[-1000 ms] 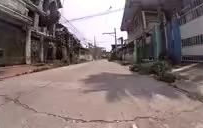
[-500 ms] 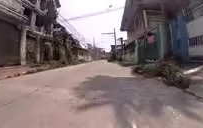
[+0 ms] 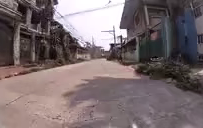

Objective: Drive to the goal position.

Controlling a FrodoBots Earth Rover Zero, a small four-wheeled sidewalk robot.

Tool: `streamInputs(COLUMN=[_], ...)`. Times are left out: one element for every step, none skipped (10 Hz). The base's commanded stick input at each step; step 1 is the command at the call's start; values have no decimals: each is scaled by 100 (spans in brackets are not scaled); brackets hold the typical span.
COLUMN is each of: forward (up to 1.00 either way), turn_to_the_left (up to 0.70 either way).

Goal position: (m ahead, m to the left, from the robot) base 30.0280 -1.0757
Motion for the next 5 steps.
streamInputs(forward=[100,100,100,100,100], turn_to_the_left=[1,1,1,1,1])
